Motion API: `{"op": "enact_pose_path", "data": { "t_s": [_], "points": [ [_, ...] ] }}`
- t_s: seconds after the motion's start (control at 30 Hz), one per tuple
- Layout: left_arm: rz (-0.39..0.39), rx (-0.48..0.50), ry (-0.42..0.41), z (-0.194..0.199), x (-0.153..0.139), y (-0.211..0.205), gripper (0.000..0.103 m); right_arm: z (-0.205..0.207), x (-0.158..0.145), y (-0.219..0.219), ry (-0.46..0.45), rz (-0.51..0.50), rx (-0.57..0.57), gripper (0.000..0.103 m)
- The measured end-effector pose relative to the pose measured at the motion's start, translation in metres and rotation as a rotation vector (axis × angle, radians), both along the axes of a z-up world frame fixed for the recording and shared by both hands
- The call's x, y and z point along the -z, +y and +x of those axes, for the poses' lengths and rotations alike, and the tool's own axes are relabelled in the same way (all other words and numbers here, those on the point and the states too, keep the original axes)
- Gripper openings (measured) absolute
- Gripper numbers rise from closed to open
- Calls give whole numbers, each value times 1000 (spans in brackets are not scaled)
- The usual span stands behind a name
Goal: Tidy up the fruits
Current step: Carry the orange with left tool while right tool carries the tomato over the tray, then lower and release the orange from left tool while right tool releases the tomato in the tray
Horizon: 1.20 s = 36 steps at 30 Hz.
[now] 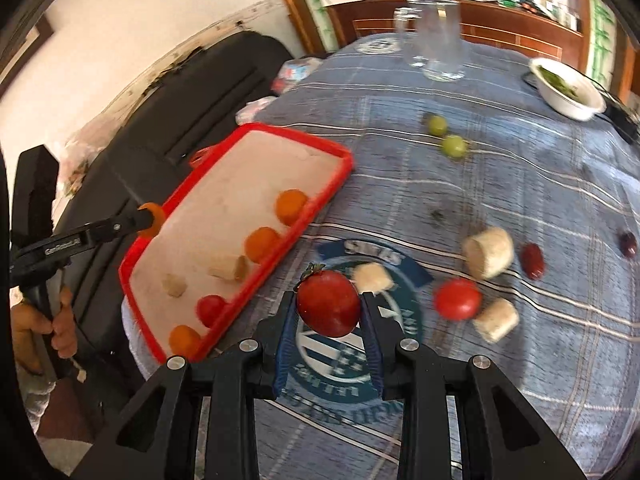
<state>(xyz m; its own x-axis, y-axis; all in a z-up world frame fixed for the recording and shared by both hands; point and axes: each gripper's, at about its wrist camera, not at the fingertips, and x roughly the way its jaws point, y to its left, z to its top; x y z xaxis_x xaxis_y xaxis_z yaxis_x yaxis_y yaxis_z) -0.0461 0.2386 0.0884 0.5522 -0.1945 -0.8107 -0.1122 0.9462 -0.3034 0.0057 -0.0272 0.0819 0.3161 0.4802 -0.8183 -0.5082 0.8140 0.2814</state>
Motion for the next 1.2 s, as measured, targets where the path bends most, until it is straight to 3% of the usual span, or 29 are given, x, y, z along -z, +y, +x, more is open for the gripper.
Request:
{"op": "enact_pose_path", "data": {
  "t_s": [0.47, 0.8, 0.93, 1.2],
  "points": [
    [32, 4, 116, 2, 51, 28, 33, 11, -2, 75, -3, 0, -118, 31],
    [-46, 152, 114, -8, 57, -3, 33, 28, 2, 122, 1, -44, -175, 31],
    [-29, 219, 114, -10, 56, -20, 33, 38, 14, 139, 28, -73, -196, 31],
    [-20, 247, 113, -2, 55, -22, 33, 49, 37, 163, 74, -102, -204, 31]
  ]
}}
